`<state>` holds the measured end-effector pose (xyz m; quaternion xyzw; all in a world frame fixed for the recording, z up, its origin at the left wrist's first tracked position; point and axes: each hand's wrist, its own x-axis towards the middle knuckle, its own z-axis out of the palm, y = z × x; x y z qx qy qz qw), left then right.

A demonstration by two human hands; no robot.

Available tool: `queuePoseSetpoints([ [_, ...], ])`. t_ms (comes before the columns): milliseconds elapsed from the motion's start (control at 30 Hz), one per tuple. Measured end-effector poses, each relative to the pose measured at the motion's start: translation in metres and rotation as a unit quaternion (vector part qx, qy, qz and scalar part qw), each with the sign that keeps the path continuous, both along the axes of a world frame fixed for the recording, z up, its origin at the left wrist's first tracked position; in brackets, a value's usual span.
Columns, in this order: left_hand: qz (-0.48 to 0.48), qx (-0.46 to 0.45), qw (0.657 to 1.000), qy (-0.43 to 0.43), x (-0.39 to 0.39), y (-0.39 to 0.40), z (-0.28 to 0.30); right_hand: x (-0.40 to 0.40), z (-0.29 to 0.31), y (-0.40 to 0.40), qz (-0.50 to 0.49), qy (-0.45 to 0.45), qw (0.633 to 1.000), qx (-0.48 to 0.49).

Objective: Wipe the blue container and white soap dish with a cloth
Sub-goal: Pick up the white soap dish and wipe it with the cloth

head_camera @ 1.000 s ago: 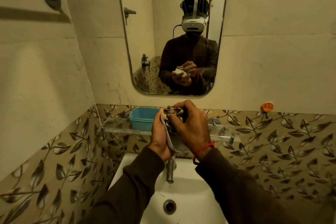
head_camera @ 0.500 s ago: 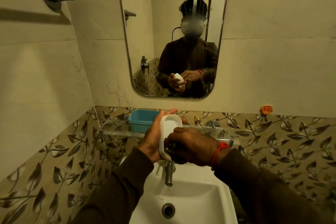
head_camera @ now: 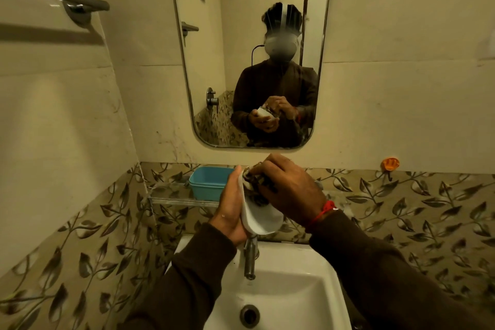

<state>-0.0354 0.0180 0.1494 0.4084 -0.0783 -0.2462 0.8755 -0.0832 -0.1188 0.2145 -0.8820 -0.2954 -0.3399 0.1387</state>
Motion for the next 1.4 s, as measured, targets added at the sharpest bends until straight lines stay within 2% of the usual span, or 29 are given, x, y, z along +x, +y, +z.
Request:
queuePoseSetpoints([
  [67,-0.001,0.007,1.0,0.009,-0.002,0.004,0.0,-0.001,0.002,-0.001,0.08,0.007,0.997,-0.013],
  [133,0.002,0.021,1.0,0.013,-0.004,0.003,-0.002,-0.001,0.003,-0.006,0.097,0.006,0.994,-0.04],
  [233,0.034,0.034,0.999,0.001,-0.003,-0.005,0.001,0.0,0.004,-0.005,0.007,-0.015,0.999,-0.041],
  [333,0.058,0.051,0.997,-0.012,0.004,-0.008,0.007,0.0,0.005,0.001,-0.067,0.007,0.998,-0.009],
  [533,0.122,0.008,0.992,-0.032,0.023,-0.001,0.015,-0.011,-0.01,0.009,-0.075,0.089,0.991,-0.069],
  [633,0.14,0.014,0.989,-0.05,0.022,0.002,0.014,-0.013,-0.015,0.011,-0.048,0.15,0.987,-0.004],
  [700,0.136,0.021,0.988,-0.069,0.019,0.003,0.011,-0.01,-0.014,0.009,-0.023,0.229,0.97,0.078],
  [733,0.135,0.025,0.987,-0.084,0.018,0.004,0.009,-0.009,-0.015,0.007,-0.005,0.294,0.945,0.142],
  [767,0.137,0.026,0.985,-0.099,0.017,0.005,0.008,-0.007,-0.017,0.004,0.023,0.369,0.901,0.226],
  [833,0.15,0.013,0.983,-0.109,0.016,0.004,0.008,-0.004,-0.02,-0.005,0.1,0.478,0.773,0.405],
  [933,0.2,-0.018,0.978,-0.061,0.017,0.003,0.011,0.001,-0.027,-0.018,0.248,0.512,0.574,0.589],
  [967,0.222,-0.023,0.974,-0.033,0.018,0.003,0.011,0.002,-0.029,-0.022,0.283,0.51,0.526,0.619],
  [1000,0.243,-0.022,0.97,-0.006,0.02,0.005,0.01,0.002,-0.03,-0.026,0.3,0.507,0.493,0.641],
  [1033,0.263,-0.02,0.965,0.014,0.021,0.007,0.009,0.005,-0.032,-0.03,0.293,0.505,0.481,0.654],
  [1100,0.294,-0.026,0.955,0.035,0.023,0.011,0.004,0.005,-0.035,-0.037,0.223,0.509,0.508,0.658],
  [1133,0.305,-0.034,0.951,0.037,0.025,0.012,0.002,0.005,-0.037,-0.038,0.166,0.515,0.547,0.638],
  [1200,0.313,-0.054,0.947,0.038,0.028,0.007,-0.002,0.003,-0.045,-0.037,0.022,0.496,0.677,0.542],
  [1233,0.313,-0.065,0.947,0.036,0.029,0.002,-0.004,0.003,-0.051,-0.035,-0.029,0.461,0.732,0.501],
  [1267,0.312,-0.07,0.947,0.035,0.03,-0.005,-0.006,0.004,-0.057,-0.033,-0.053,0.426,0.768,0.475],
  [1400,0.301,-0.061,0.951,0.038,0.034,-0.026,-0.021,0.017,-0.067,-0.033,-0.052,0.361,0.836,0.409],
])
